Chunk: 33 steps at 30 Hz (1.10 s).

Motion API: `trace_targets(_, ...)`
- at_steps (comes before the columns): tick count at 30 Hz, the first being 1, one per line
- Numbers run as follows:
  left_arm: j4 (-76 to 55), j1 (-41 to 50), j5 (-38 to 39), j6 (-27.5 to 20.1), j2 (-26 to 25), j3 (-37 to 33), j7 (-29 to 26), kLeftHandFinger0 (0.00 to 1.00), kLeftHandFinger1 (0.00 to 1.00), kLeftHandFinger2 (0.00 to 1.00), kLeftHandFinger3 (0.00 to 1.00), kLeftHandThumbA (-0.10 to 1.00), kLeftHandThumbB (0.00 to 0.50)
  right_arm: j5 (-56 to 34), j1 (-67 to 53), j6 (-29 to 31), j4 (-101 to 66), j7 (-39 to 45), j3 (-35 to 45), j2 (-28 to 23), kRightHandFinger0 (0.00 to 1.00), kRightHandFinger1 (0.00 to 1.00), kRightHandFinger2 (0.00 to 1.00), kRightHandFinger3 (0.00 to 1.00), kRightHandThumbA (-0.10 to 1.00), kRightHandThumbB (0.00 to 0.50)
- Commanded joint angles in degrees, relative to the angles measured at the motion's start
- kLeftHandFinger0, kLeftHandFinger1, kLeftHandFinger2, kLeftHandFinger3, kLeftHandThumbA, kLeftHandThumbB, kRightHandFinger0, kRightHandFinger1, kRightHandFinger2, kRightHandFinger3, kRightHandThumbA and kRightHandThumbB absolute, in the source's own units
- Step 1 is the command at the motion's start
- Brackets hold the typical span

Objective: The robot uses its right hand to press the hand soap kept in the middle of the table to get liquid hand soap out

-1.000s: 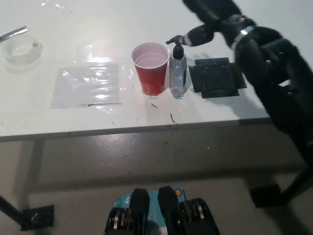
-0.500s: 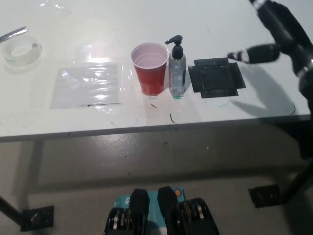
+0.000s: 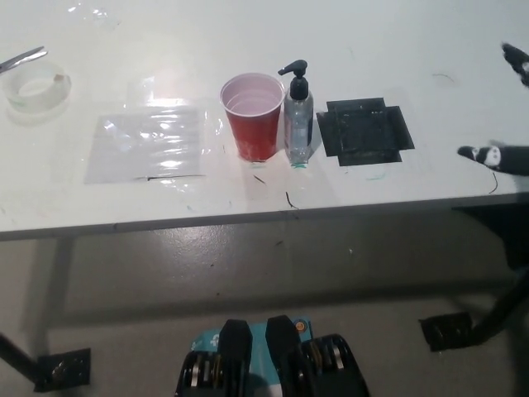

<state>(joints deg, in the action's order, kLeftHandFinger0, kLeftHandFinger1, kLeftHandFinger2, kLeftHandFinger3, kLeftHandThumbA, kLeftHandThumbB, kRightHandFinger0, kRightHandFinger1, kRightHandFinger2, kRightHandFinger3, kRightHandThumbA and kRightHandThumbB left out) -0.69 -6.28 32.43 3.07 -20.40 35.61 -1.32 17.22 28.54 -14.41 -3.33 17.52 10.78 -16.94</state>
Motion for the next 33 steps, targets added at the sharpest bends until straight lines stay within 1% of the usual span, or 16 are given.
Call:
trace_targets(1, -1.1, -0.4, 1.1, -1.7, -1.1, 0.9, 0.7, 0.0, 0.0, 0.08, 0.33, 0.96, 0.095, -6.4, 0.2, -2.5, 0.5, -5.2, 4.2, 2.8, 0.8, 0.84, 0.88, 0.96, 1.0, 0.237)
trace_targets(2, -1.4, -0.6, 1.3, -1.3, -1.0, 0.9, 0.3, 0.0, 0.0, 0.08, 0.32, 0.96, 0.095, -7.0, 0.2, -2.8, 0.8, -5.5, 5.0, 3.2, 0.76, 0.8, 0.85, 0.95, 1.0, 0.236)
trace_targets(3, -1.4, -0.6, 0.4, -2.0, -1.0, 0.7, 0.3, 0.0, 0.0, 0.07, 0.32, 0.97, 0.087, -7.9, 0.3, -4.2, 1.2, -6.3, 6.5, 4.2, 0.67, 0.74, 0.8, 0.92, 1.0, 0.268)
trace_targets(5, -1.5, -0.6, 0.7, -1.6, -1.0, 0.7, 0.3, 0.0, 0.0, 0.07, 0.31, 0.98, 0.087, -9.1, 0.2, -4.5, 2.4, -8.1, 8.7, 5.9, 0.54, 0.64, 0.71, 0.86, 1.0, 0.271)
trace_targets(6, -1.4, -0.6, 0.6, -1.7, -1.1, 0.7, 0.4, 0.0, 0.0, 0.06, 0.3, 0.98, 0.099, -9.5, 0.1, -4.6, 2.8, -8.8, 9.6, 6.5, 0.5, 0.61, 0.68, 0.84, 1.0, 0.252)
trace_targets(8, -1.4, -0.5, 0.1, -1.4, -1.3, 0.6, 0.1, 0.0, 0.01, 0.09, 0.33, 0.99, 0.105, -10.2, -0.1, -5.2, 3.6, -10.6, 11.4, 7.8, 0.45, 0.58, 0.65, 0.82, 1.0, 0.259)
trace_targets(15, -1.7, -0.5, -0.1, -1.4, -1.2, 0.6, -0.1, 0.0, 0.0, 0.06, 0.3, 0.99, 0.098, -14.8, 0.9, -8.0, 5.5, -12.4, 15.6, 9.3, 0.4, 0.56, 0.66, 0.83, 1.0, 0.245)
trace_targets(17, -1.7, -0.4, 0.8, -0.8, -1.2, 0.6, 0.2, 0.0, 0.02, 0.09, 0.32, 0.98, 0.104, -19.1, 1.8, -10.8, 6.0, -12.6, 18.2, 10.2, 0.41, 0.59, 0.68, 0.85, 1.0, 0.261)
trace_targets(19, -1.7, -0.4, 0.6, -0.9, -1.2, 0.6, 0.1, 0.0, 0.02, 0.09, 0.32, 0.98, 0.102, -20.5, 2.2, -11.8, 6.0, -13.0, 19.1, 10.4, 0.42, 0.59, 0.68, 0.86, 1.0, 0.245)
trace_targets(20, -1.2, -0.7, 0.1, -2.1, -0.9, 0.4, 0.3, 0.0, 0.03, 0.1, 0.34, 0.98, 0.099, -22.2, 3.6, -12.5, 7.1, -13.5, 20.4, 10.3, 0.37, 0.54, 0.66, 0.86, 1.0, 0.236)
trace_targets(21, -1.3, -0.8, -0.4, -2.3, -0.7, 0.4, -0.1, 0.0, 0.02, 0.09, 0.33, 0.98, 0.097, -23.7, 3.9, -12.5, 7.4, -13.7, 21.0, 10.5, 0.38, 0.55, 0.67, 0.86, 1.0, 0.242)
trace_targets(22, -1.3, -0.8, -0.4, -2.3, -0.7, 0.4, -0.1, 0.0, 0.02, 0.09, 0.33, 0.97, 0.106, -23.9, 3.9, -12.5, 7.5, -13.8, 21.1, 10.5, 0.39, 0.54, 0.67, 0.87, 1.0, 0.224)
trace_targets(23, -1.2, -0.7, -0.5, -2.5, -0.8, 0.4, 0.1, 0.0, 0.03, 0.11, 0.34, 0.98, 0.104, -25.8, 4.4, -12.5, 8.0, -15.1, 21.9, 10.8, 0.36, 0.52, 0.65, 0.85, 1.0, 0.235)
trace_targets(24, -1.6, -0.7, -0.5, -2.0, -0.7, 0.4, -0.3, 0.0, 0.03, 0.11, 0.35, 1.0, 0.078, -26.8, 4.7, -12.5, 8.5, -15.9, 22.4, 10.9, 0.3, 0.47, 0.64, 0.84, 1.0, 0.24)
trace_targets(30, -1.1, -1.0, -0.9, -2.4, -0.9, 0.2, 0.1, 0.0, 0.02, 0.1, 0.33, 1.0, 0.088, -29.6, 4.7, -12.5, 8.3, -18.5, 21.1, 10.2, 0.27, 0.47, 0.66, 0.84, 1.0, 0.255)
trace_targets(33, -1.9, -1.1, -0.6, -0.9, -0.6, 0.6, -1.4, 0.0, 0.03, 0.1, 0.34, 1.0, 0.099, -30.8, 5.1, -12.5, 8.4, -19.7, 20.3, 9.9, 0.28, 0.46, 0.66, 0.84, 1.0, 0.245)
